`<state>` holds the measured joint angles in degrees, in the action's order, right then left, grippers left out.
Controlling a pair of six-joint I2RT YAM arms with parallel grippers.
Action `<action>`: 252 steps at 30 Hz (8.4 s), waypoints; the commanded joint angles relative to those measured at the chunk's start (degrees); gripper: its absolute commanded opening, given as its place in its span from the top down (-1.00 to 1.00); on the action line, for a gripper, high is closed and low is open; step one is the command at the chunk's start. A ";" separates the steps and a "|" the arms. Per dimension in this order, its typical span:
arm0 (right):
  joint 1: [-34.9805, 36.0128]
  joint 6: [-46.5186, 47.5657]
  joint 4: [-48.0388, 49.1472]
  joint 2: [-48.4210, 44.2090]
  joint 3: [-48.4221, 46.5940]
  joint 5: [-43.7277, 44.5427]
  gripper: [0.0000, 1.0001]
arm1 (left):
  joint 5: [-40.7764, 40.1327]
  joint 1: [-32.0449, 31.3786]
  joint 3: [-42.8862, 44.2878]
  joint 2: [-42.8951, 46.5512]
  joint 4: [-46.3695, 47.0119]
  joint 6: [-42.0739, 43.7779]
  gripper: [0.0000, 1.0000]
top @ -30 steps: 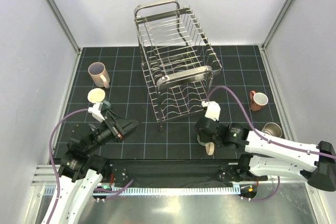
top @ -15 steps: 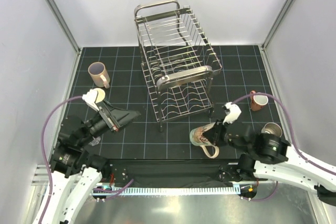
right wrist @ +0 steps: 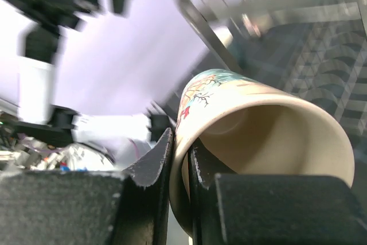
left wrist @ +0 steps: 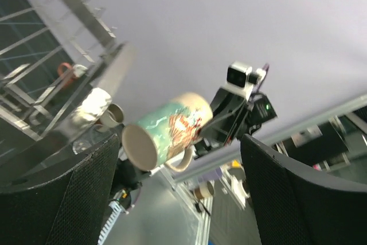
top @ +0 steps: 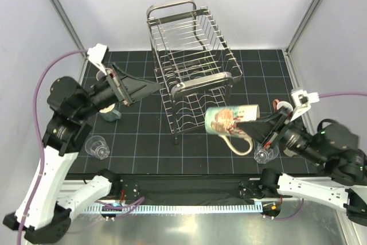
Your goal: Load the cups into the dish rack
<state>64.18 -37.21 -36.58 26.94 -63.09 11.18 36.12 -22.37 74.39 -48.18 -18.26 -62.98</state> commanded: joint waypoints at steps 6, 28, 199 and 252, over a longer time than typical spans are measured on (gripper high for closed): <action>0.15 11.28 26.36 6.72 -15.22 -2.21 0.92 | -5.78 -16.71 7.88 -8.33 2.97 4.71 -0.64; 0.24 5.57 51.78 15.78 -10.83 -5.99 0.92 | -20.64 -41.53 7.00 -18.26 18.00 12.27 -0.58; 0.24 -3.13 -3.41 -17.80 10.88 25.47 -0.25 | -37.61 1.10 -1.96 -57.64 31.00 40.31 -0.23; 0.24 -6.21 -18.53 -12.79 12.11 3.94 -0.26 | -56.16 15.94 6.03 -33.29 -27.62 20.09 -0.67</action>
<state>64.29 -43.05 -55.05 13.52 -51.09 17.61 -19.11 -8.01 78.08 -81.10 -43.09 -41.50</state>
